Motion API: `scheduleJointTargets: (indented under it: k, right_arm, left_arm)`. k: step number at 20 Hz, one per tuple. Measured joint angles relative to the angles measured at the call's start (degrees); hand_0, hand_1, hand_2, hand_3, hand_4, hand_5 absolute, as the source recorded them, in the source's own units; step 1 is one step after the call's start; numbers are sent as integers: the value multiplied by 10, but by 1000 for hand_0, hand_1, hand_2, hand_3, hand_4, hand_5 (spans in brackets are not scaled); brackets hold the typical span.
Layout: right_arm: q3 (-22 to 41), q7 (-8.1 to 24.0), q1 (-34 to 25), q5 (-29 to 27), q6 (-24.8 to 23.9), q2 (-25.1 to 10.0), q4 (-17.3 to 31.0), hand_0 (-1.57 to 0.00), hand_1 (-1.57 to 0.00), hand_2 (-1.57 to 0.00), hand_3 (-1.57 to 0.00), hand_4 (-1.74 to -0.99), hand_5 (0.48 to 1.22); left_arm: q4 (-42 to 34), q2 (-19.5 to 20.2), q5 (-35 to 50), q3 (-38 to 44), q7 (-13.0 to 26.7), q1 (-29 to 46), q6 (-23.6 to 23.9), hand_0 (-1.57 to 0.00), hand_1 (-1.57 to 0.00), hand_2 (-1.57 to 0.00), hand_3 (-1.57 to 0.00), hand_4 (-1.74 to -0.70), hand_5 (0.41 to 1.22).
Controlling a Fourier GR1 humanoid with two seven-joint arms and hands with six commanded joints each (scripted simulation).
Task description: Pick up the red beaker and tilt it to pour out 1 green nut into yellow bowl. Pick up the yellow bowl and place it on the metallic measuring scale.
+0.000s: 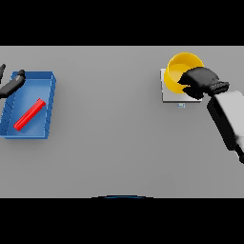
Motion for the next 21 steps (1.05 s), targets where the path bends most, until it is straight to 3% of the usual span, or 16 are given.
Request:
scheduleJointTargets:
  k: [2, 4, 5, 6, 8, 12, 14, 16, 21]
  right_arm:
    - [-4, 5, -2, -6, 7, 6, 8, -1417, -1571, -1363, -1487, -1741, 1221]
    - [-1, -1, 1, -3, 8, 7, 10, -1397, -1571, -1385, -1363, -1741, 1221]
    - [-3, -1, -3, -3, 13, 6, 18, -1332, -1459, -1423, -1198, -1741, 1221]
    - [-6, 1, -5, -4, 10, 10, 26, -1128, -1322, -1330, -1057, -1701, 1221]
    - [-11, -4, -5, -10, 20, 6, 26, -721, -980, -1042, -833, -1619, 1072]
    - [-13, 13, -7, -13, 39, 3, 20, -295, -475, -601, -565, -1517, 902]
    - [-3, -13, -11, -4, 36, -1, 33, -188, -304, -446, -490, -1485, 859]
    - [1, -19, -15, 3, 26, -1, 40, -120, -194, -311, -411, -1456, 827]
    - [0, 3, -13, -1, 48, 5, 45, -39, -63, -103, -272, -1410, 759]
  left_arm:
    - [4, -2, -3, -4, 14, -8, -1, 1, 1, 1, 1, -727, 712]
    - [5, -4, -3, -3, 5, -8, -4, 1, 1, 1, 1, -727, 715]
    - [0, -4, -5, -6, 7, -5, 0, 1, 1, 1, 1, -729, 717]
    - [2, -3, -6, -5, 7, -8, 0, 1, 1, 1, 1, -730, 720]
    - [6, -5, -3, -3, 12, -12, -2, 1, 1, 1, 1, -733, 728]
    - [11, -8, -2, -2, 1, -7, -6, 1, 1, 1, 1, -725, 712]
    - [10, -7, -5, -3, 9, -15, -3, 1, 1, 1, 1, -723, 705]
    - [15, -7, -4, -2, 6, -12, -4, 1, 1, 1, 1, -722, 700]
    - [15, -8, -3, -2, 11, -18, -8, 1, 1, 1, 1, -720, 693]
